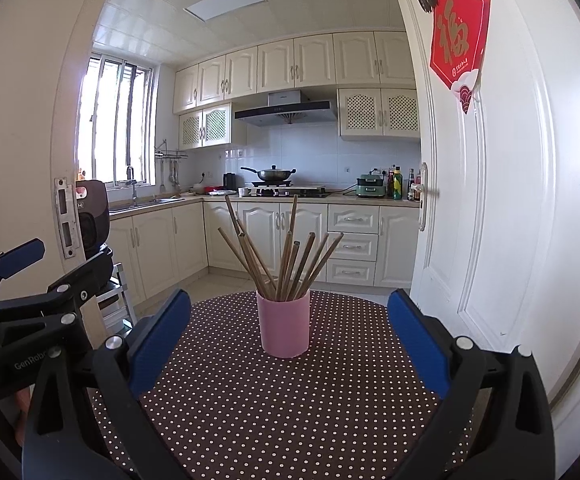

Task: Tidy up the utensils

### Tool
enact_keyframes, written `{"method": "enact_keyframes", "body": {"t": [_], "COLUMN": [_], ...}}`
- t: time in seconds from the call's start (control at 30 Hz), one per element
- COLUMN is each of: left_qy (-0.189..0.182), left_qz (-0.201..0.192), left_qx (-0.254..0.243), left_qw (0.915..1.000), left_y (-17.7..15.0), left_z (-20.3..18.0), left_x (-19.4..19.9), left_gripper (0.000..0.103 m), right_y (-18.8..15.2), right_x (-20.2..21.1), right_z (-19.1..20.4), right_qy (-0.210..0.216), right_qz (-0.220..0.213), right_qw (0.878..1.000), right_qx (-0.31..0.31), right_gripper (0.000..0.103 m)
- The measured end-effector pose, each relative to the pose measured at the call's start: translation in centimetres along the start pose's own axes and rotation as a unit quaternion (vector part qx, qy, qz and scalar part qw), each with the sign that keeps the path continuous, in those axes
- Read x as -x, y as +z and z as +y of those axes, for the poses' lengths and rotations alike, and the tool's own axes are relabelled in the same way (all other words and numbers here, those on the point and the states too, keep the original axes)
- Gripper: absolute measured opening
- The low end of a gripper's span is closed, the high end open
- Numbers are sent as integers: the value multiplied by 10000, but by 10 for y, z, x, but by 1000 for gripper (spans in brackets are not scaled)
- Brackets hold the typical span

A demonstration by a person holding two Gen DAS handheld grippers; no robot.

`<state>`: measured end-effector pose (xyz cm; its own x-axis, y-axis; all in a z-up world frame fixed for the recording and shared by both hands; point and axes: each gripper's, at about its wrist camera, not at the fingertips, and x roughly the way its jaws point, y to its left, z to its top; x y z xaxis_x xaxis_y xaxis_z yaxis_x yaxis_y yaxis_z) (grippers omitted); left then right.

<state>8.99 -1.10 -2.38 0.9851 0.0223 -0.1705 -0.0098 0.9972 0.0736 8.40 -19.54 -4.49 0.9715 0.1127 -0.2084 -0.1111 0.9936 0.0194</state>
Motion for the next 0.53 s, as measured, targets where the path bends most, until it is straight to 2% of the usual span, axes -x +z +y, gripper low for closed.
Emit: {"method": "enact_keyframes", "body": {"t": [0.3, 0.53], "left_qy": [-39, -159], "left_qz": [151, 545], "left_qx": [-34, -6], "left_qw": [9999, 9984], "left_y": [-6, -15], "left_z": [-1, -1], "left_x": [-15, -41], "left_gripper": [95, 95], "right_y": [-6, -16], "right_x": [-19, -43], "right_z": [-5, -11], "right_qy": [-15, -114], "right_qz": [141, 424], "right_qw": [9999, 9990], "right_qx": [-7, 80], "right_gripper": [95, 95]}}
